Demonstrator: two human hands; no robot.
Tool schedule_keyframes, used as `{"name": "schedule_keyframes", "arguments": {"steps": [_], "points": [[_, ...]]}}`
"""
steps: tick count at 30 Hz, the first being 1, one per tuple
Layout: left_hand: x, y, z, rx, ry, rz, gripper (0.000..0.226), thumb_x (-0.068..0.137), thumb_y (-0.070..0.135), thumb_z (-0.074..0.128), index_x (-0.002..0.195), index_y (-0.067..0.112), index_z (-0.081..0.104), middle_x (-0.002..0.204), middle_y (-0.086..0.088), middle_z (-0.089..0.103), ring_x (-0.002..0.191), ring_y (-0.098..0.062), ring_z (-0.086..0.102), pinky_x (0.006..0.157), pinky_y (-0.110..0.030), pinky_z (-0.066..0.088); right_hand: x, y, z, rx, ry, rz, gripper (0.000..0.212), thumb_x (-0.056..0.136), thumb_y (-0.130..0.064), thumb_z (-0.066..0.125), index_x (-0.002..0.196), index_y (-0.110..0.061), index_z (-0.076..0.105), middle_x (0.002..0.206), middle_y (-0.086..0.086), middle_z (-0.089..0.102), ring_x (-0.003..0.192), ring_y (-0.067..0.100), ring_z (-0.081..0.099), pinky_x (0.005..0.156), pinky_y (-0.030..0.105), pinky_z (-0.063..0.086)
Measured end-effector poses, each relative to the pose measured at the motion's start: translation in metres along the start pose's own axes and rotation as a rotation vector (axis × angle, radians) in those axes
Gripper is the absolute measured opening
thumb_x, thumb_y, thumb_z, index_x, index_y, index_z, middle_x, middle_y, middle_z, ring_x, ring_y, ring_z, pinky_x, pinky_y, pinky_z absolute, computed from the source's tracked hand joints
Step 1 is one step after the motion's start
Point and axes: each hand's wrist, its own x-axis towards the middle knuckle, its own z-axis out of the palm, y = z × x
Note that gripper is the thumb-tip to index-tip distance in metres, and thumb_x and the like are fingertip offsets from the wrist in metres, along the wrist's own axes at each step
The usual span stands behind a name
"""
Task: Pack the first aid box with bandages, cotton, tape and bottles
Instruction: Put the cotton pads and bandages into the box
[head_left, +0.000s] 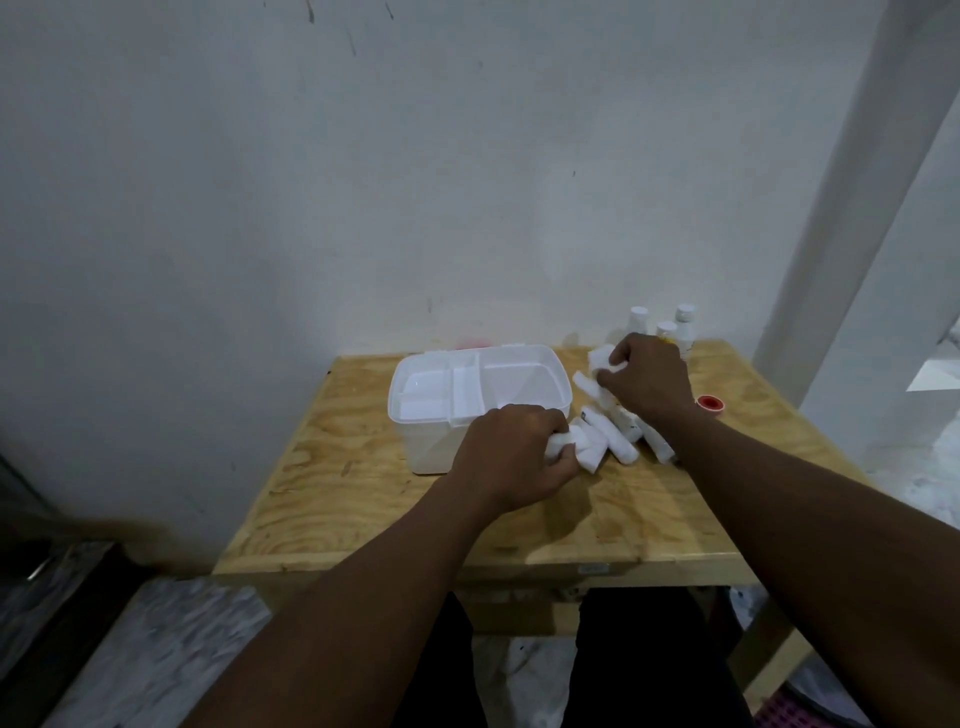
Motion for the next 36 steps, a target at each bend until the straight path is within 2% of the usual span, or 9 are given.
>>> {"name": "schedule_keyframes", "arguments": {"steps": [3,8,13,15,17,22,27,33,36], "points": [[-0.003,-0.002,-0.001,-0.005,0.004,-0.012,0.033,0.087,0.041,0.064,0.102,0.015,0.076,0.092,-0.001,0.077,0.077,-0.015,0.067,0.069,-0.028,0.054,-0.007,0.003,0.005,-0.01,-0.041,0.001,0.03,0.073,-0.031,0.079,0.093,-0.016,0.062,0.093,0.002,0.067,0.086,0.019,0.061,0.069,0.029,0.039],[-0.003,-0.007,-0.006,0.013,0.051,-0.017,0.032,0.086,0.041,0.064,0.1,0.015,0.075,0.09,0.0,0.076,0.076,-0.014,0.066,0.067,-0.028,0.054,-0.006,-0.004,-0.003,0.062,0.05,0.06,0.021,0.081,-0.026,0.068,0.098,-0.014,0.063,0.1,0.004,0.069,0.094,0.023,0.063,0.074,0.031,0.044],[0.011,-0.005,-0.028,-0.055,0.186,-0.071,0.026,0.081,0.041,0.066,0.091,0.019,0.076,0.08,0.004,0.076,0.069,-0.014,0.067,0.065,-0.036,0.057,0.008,-0.039,-0.031,0.275,0.179,0.113,0.032,0.085,-0.021,0.06,0.115,-0.014,0.054,0.095,0.005,0.061,0.082,0.024,0.058,0.074,0.029,0.04],[0.022,-0.006,-0.044,-0.122,0.271,-0.149,0.023,0.078,0.038,0.068,0.088,0.02,0.077,0.079,0.004,0.076,0.069,-0.015,0.069,0.068,-0.032,0.056,0.016,-0.058,-0.04,0.404,0.181,0.124,0.038,0.082,-0.024,0.062,0.118,-0.017,0.05,0.098,0.006,0.061,0.082,0.024,0.061,0.074,0.033,0.05],[0.034,-0.012,-0.066,-0.168,0.364,-0.231,0.022,0.077,0.037,0.069,0.087,0.019,0.078,0.078,0.004,0.076,0.068,-0.013,0.068,0.07,-0.027,0.055,0.022,-0.077,-0.045,0.549,0.121,0.13,0.035,0.079,-0.026,0.064,0.111,-0.02,0.051,0.104,0.009,0.063,0.082,0.028,0.07,0.074,0.043,0.06],[0.046,-0.069,-0.116,-0.338,0.394,-0.533,0.016,0.078,0.032,0.072,0.092,0.024,0.074,0.078,0.001,0.074,0.07,-0.017,0.071,0.07,-0.028,0.057,0.017,-0.12,-0.037,0.755,-0.204,0.108,0.021,0.08,-0.006,0.065,0.101,-0.009,0.063,0.099,0.02,0.069,0.08,0.034,0.074,0.064,0.036,0.06],[0.023,-0.117,-0.135,-0.524,0.374,-0.764,0.011,0.088,0.024,0.073,0.093,0.016,0.066,0.083,-0.014,0.074,0.058,-0.021,0.068,0.052,-0.026,0.048,-0.005,-0.146,-0.003,0.682,-0.475,0.053,0.02,0.084,0.003,0.059,0.1,-0.005,0.066,0.088,0.024,0.071,0.073,0.032,0.071,0.068,0.04,0.061],[0.015,-0.14,-0.122,-0.787,0.307,-0.912,0.023,0.093,0.011,0.069,0.116,0.005,0.065,0.094,-0.022,0.071,0.064,-0.029,0.071,0.059,-0.032,0.057,-0.018,-0.162,0.026,0.459,-0.635,-0.099,0.022,0.079,0.001,0.067,0.1,-0.004,0.066,0.076,0.011,0.069,0.067,0.02,0.066,0.051,0.019,0.045],[0.019,-0.146,-0.117,-0.854,0.238,-0.923,0.021,0.094,0.004,0.066,0.114,-0.001,0.067,0.098,-0.024,0.069,0.071,-0.033,0.073,0.07,-0.037,0.061,-0.018,-0.167,0.037,0.396,-0.651,-0.182,0.014,0.078,0.001,0.072,0.089,-0.007,0.07,0.071,0.003,0.067,0.07,0.019,0.064,0.066,0.027,0.054]]}}
